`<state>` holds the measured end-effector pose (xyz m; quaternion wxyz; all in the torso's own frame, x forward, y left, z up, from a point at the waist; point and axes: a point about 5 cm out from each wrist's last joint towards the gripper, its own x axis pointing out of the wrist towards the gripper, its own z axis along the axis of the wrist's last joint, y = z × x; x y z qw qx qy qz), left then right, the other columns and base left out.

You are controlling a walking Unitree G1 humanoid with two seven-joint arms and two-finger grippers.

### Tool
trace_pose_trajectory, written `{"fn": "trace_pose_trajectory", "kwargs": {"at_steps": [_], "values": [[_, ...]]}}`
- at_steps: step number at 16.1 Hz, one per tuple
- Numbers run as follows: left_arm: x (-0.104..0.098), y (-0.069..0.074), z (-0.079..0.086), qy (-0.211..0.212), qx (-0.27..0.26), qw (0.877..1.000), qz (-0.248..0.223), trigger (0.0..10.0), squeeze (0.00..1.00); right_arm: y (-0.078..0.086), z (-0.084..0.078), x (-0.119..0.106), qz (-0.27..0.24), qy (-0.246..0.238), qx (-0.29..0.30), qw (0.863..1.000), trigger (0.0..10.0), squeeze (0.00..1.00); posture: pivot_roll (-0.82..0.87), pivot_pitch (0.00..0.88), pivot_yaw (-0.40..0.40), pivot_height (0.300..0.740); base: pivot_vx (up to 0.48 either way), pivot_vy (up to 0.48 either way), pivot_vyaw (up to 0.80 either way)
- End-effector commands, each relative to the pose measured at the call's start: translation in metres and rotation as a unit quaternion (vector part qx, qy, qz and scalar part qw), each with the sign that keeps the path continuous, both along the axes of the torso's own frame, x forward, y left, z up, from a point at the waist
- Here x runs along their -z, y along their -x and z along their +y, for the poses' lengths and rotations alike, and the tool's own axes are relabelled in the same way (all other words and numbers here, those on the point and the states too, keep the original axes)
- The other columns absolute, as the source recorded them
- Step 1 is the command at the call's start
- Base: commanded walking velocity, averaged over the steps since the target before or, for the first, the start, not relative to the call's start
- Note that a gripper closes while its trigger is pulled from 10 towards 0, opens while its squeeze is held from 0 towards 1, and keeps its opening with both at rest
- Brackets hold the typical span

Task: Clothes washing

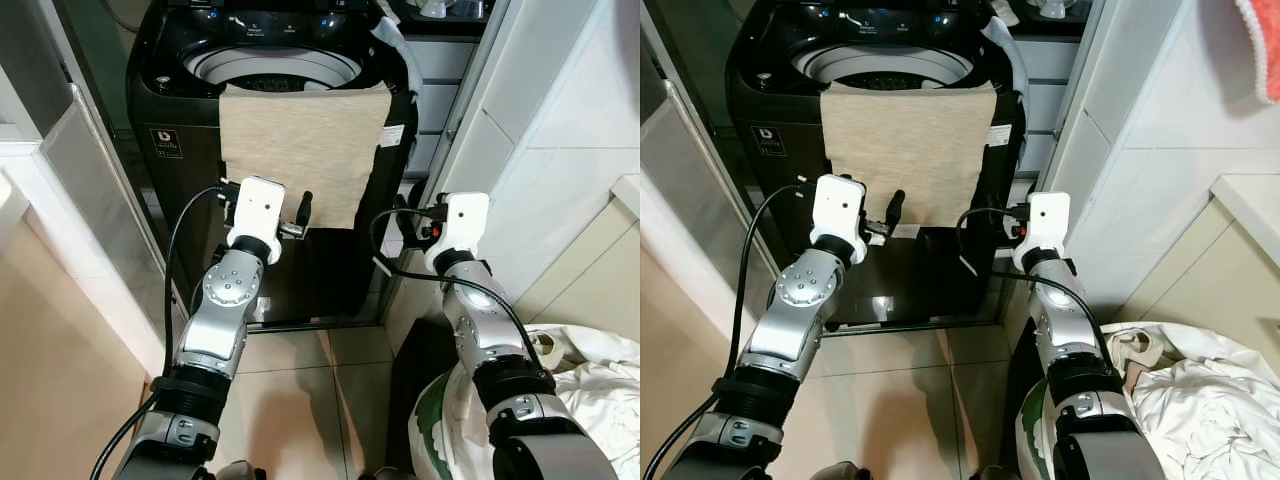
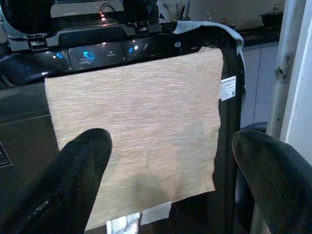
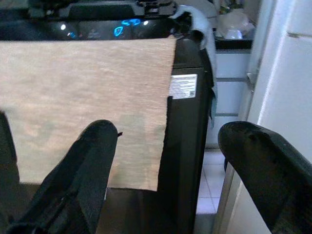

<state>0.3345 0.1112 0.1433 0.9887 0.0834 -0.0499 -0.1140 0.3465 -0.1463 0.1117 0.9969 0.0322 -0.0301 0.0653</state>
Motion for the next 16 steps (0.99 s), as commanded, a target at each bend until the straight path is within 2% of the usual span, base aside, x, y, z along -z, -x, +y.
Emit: {"fn": "trace_pose_trajectory", "kwargs": {"at_steps": [1, 4, 6, 7, 9, 10, 12, 16], "values": [[0.006, 0.001, 0.001, 0.006, 0.002, 1.000, 0.013, 10.0, 0.00, 0.000, -0.005, 0.000, 0.005, -0.026, 0.019, 0.999, 10.0, 0.00, -0.08, 0.000, -0.015, 0.731, 0.000, 0.000, 0.00], [0.004, 0.001, 0.008, -0.026, 0.008, 1.000, 0.007, 10.0, 0.00, 0.005, 0.000, 0.009, 0.016, -0.028, 0.026, 0.999, 10.0, 0.00, -0.07, 0.000, 0.015, 0.731, 0.000, 0.000, 0.00], [-0.004, -0.002, 0.008, -0.069, 0.029, 0.997, -0.011, 10.0, 0.00, 0.006, 0.002, 0.011, 0.013, -0.031, 0.031, 0.999, 10.0, 0.00, -0.06, 0.000, 0.033, 0.731, 0.000, 0.000, 0.00], [-0.009, -0.004, 0.010, -0.081, 0.039, 0.996, -0.014, 10.0, 0.00, 0.007, 0.005, 0.013, 0.014, -0.037, 0.036, 0.999, 10.0, 0.00, -0.04, 0.000, 0.084, 0.731, 0.000, 0.000, 0.00], [-0.011, -0.004, 0.015, -0.086, 0.054, 0.995, -0.009, 10.0, 0.00, 0.008, 0.009, 0.014, 0.011, -0.042, 0.043, 0.998, 10.0, 0.00, -0.04, 0.000, 0.107, 0.731, 0.000, 0.000, 0.00], [-0.003, -0.002, 0.023, -0.053, 0.038, 0.998, 0.013, 10.0, 0.00, 0.009, 0.012, 0.011, 0.004, -0.042, 0.045, 0.998, 10.0, 0.00, -0.04, 0.000, 0.093, 0.731, 0.000, 0.000, 0.00], [-0.001, -0.001, 0.024, -0.014, 0.014, 1.000, 0.019, 10.0, 0.00, 0.008, 0.015, 0.011, 0.001, -0.032, 0.035, 0.999, 10.0, 0.00, -0.04, 0.000, 0.085, 0.731, 0.000, 0.000, 0.00], [-0.003, 0.000, 0.021, 0.001, -0.003, 1.000, 0.004, 10.0, 0.00, 0.005, 0.020, 0.009, 0.002, -0.035, 0.031, 0.999, 10.0, 0.00, -0.04, 0.000, 0.064, 0.731, 0.000, 0.000, 0.00]]}}
